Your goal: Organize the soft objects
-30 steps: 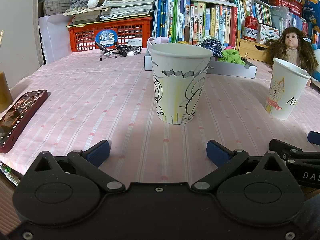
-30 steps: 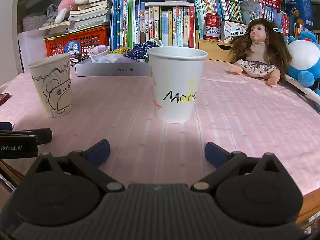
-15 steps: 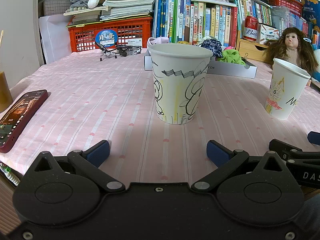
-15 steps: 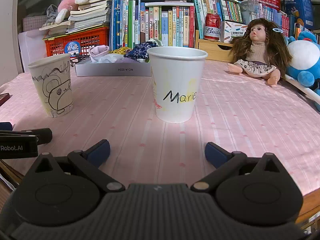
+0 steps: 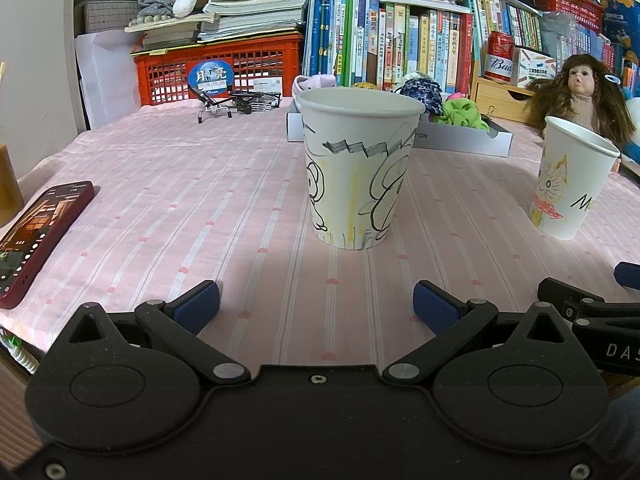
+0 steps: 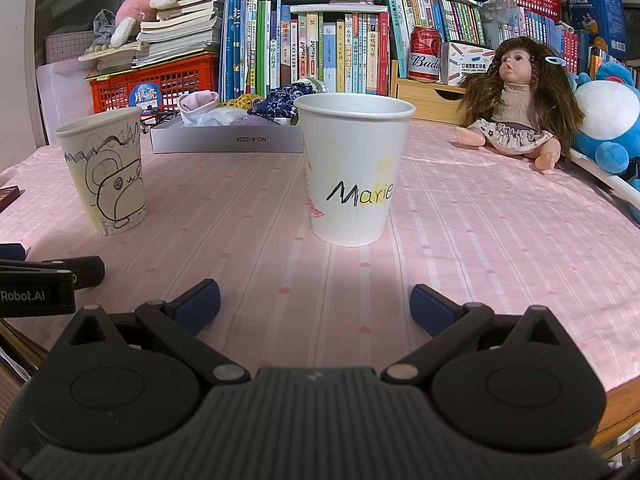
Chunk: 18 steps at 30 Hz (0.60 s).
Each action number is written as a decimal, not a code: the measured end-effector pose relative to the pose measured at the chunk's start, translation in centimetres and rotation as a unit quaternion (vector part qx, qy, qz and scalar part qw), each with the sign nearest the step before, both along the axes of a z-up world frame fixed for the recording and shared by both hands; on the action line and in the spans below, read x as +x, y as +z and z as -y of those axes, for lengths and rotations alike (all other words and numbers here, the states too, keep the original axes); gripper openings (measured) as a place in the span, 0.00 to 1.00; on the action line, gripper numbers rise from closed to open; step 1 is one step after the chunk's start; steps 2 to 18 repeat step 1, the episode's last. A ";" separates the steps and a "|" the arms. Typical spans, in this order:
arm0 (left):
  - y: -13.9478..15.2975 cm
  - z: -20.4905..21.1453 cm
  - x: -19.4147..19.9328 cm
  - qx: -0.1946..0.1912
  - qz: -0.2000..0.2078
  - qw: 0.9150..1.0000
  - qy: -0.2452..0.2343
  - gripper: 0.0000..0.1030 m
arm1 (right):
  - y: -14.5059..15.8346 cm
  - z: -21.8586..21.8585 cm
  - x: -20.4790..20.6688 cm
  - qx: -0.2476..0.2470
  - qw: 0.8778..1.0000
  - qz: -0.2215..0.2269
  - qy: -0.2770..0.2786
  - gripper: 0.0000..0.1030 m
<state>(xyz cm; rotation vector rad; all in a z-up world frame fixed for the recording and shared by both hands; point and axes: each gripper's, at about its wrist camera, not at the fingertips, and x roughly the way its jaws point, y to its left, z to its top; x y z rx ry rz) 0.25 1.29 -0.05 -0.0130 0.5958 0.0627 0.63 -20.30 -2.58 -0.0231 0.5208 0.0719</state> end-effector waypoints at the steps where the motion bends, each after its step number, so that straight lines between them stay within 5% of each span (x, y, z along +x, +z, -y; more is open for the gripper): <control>1: 0.0 0.0 0.1 0.000 0.000 1.000 0.000 1.00 | 0.0 0.0 0.0 0.000 1.000 0.000 0.000 1.00; 18: 0.0 0.0 0.1 0.000 0.000 1.000 0.000 1.00 | 0.0 0.0 0.0 0.000 1.000 0.000 0.000 1.00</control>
